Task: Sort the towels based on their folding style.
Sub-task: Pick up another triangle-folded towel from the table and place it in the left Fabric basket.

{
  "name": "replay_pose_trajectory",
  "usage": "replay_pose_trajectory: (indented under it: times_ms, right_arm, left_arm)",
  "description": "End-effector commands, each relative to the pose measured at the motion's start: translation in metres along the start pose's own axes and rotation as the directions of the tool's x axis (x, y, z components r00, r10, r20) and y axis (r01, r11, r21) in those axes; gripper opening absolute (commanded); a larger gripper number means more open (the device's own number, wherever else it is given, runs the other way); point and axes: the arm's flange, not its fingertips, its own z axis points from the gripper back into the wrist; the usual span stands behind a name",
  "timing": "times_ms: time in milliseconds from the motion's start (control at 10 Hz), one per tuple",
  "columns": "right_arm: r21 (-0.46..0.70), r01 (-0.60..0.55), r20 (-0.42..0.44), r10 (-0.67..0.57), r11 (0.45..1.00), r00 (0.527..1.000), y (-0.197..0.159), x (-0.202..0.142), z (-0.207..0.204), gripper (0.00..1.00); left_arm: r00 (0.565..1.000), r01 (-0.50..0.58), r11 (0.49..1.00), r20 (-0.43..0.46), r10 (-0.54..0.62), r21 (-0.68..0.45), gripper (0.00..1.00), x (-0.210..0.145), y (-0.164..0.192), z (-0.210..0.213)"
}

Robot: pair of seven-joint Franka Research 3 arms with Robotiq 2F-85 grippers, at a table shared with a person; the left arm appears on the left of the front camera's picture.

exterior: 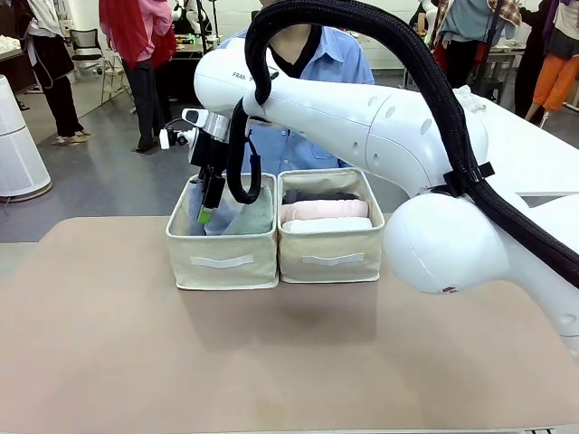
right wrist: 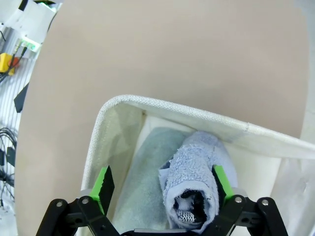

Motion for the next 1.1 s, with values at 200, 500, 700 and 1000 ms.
replay_pose_trajectory:
  times_ms: [200, 500, 700, 1000]
  right_arm:
    - [-0.048, -0.042, -0.050, 0.040, 0.998, 0.998, -0.015, 0.034, 0.038, 1.00]
    - [-0.070, -0.050, -0.070, 0.045, 0.996, 0.996, -0.006, 0.041, 0.050, 1.00]
    - [-0.073, -0.051, -0.077, 0.046, 0.996, 0.996, -0.001, 0.043, 0.053, 1.00]
    - [-0.102, -0.032, -0.118, 0.020, 0.994, 0.993, 0.022, 0.046, 0.071, 1.00]
  left_arm:
    - [1.000, 0.015, 1.000, 0.023, -0.015, 0.013, 1.00, 0.000, -0.001, 0.000]
    - [1.000, 0.015, 1.000, 0.023, -0.015, 0.013, 1.00, 0.000, -0.001, 0.000]
    - [1.000, 0.015, 1.000, 0.023, -0.015, 0.013, 1.00, 0.000, -0.001, 0.000]
    - [1.000, 0.015, 1.000, 0.023, -0.015, 0.013, 1.00, 0.000, -0.001, 0.000]
